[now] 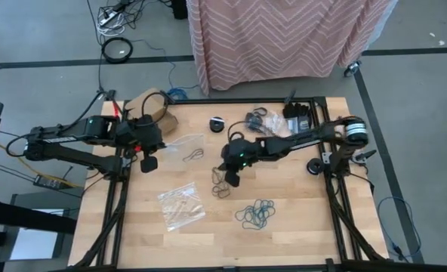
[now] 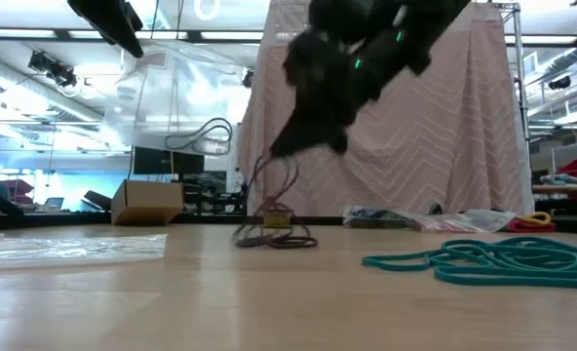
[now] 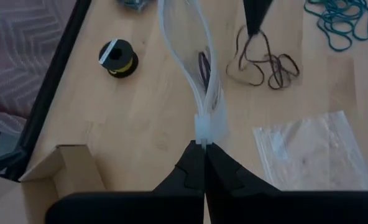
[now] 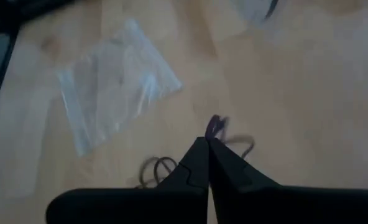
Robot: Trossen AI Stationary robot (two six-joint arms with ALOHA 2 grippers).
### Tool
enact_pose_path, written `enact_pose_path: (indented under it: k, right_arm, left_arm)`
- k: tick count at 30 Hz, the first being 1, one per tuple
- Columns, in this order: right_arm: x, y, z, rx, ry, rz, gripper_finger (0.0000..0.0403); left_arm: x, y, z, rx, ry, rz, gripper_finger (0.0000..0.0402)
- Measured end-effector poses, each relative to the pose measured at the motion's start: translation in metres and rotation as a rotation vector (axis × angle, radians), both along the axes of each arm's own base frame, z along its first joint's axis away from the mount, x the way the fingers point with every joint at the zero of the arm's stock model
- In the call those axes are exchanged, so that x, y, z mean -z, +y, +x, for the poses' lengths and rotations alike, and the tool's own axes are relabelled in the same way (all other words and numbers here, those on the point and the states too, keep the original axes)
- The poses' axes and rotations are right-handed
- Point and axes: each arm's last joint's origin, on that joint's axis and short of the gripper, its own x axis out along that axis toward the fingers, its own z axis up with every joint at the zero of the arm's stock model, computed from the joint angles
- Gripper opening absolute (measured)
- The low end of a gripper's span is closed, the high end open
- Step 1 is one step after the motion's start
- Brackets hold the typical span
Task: Sort rubber bands
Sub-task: Put the violet rubber band into the transparent bag
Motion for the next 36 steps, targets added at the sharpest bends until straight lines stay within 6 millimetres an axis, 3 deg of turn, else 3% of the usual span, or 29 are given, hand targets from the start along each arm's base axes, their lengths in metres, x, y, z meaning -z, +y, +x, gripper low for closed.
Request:
enact_pose_path:
  k: [10,16,20,26,30,36]
  right_arm:
    - [-0.108,-0.004,-0.059,0.131,-0.262,-0.082,0.0]
    - [-0.14,-0.006,-0.087,0.197,-0.352,-0.085,0.0]
    - [-0.133,-0.002,-0.098,0.21,-0.227,-0.063,0.0]
    - [-0.093,0.009,-0.103,0.169,0.144,-0.032,0.0]
    - [-0.071,0.014,-0.095,0.126,0.275,-0.053,0.0003]
    - [-0.049,0.018,-0.081,-0.036,0.353,-0.064,0.0062]
  left_arm:
    - [0.013,0.005,0.023,0.038,-0.12,0.01,0.0]
    - [0.03,0.008,0.038,0.087,-0.118,-0.046,0.0]
    - [0.034,0.009,0.043,0.105,-0.094,-0.059,0.0]
    - [0.034,0.012,0.043,0.112,-0.095,-0.061,0.0]
    - [0.034,0.012,0.043,0.112,-0.097,-0.061,0.0]
    - [0.034,0.011,0.043,0.115,-0.103,-0.082,0.0]
